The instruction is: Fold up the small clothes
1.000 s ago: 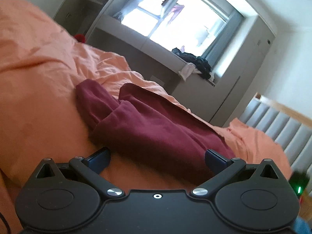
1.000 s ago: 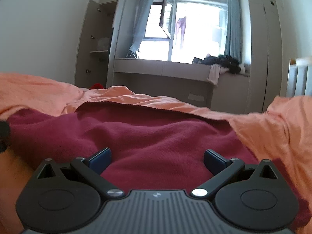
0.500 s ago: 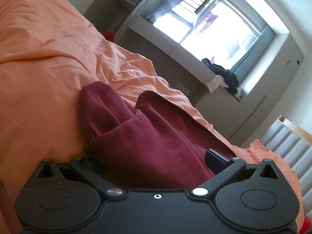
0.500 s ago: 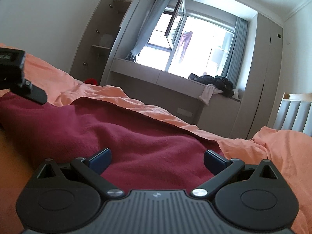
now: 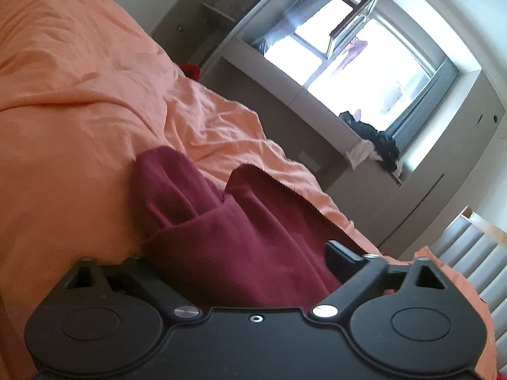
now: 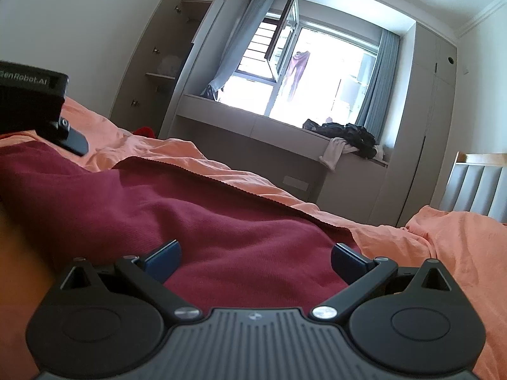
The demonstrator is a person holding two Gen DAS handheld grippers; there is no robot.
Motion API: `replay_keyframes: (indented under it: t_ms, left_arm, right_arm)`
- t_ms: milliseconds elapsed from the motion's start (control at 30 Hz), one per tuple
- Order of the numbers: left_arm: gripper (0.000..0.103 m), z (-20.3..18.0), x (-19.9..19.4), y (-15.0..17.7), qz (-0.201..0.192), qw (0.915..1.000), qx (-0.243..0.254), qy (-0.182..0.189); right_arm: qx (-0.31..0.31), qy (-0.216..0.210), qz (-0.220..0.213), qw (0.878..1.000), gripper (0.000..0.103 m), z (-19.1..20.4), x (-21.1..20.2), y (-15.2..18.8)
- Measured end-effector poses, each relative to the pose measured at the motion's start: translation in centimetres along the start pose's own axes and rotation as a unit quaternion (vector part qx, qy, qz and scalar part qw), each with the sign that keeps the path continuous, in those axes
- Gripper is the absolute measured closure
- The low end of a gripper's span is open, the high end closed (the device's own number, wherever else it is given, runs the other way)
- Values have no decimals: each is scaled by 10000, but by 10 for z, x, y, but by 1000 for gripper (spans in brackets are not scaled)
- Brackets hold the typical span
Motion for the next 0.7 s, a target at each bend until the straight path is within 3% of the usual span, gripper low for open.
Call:
replay_keyframes:
  t_ms: [67,233,433,700]
  left_arm:
    - [26,1,2,0,-3,10000,-4,-82]
    - [71,4,7,-8,-8,9996,-24,-276]
    - [89,-20,11,-38,-231,9993,129,246]
    - [91,-117,14,-72,-388,9848,1074,1310]
  right_arm:
    - [16,-4,10,10000,0,0,0,1]
    - [55,-30,39,10000,0,-2,-1,1]
    - [-56,-127,102,9999,0,-3,-1,-2]
    - [-212,-688,328,9969,0,-17,-9,-19]
Point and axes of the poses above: each gripper's, at about its wrist camera, not at the fingertips, and x roughly the way its jaws point, z to its left, y to its underside, the point moved 10 cm from there along x, roughly the way its jaws point, and after that the axes turned 13 degrees about x, right-handed, at the moved point
